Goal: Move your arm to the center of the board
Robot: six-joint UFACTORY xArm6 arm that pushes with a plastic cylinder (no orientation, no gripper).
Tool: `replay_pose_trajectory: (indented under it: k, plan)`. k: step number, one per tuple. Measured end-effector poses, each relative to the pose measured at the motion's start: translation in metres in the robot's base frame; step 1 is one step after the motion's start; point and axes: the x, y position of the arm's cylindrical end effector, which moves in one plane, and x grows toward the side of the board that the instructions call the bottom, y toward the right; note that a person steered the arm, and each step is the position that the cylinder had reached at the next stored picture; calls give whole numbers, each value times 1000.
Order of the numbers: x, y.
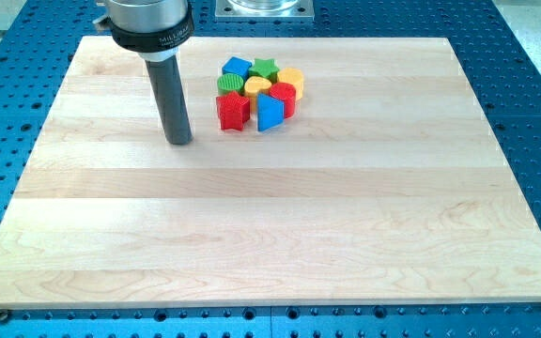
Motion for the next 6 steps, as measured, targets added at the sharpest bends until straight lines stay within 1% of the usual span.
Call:
replay_pose_trajectory:
  k: [2,3,4,5,6]
  plan:
    - [1,-4]
    - [11,-3]
    - [51,28]
    - [43,99]
    - [24,101]
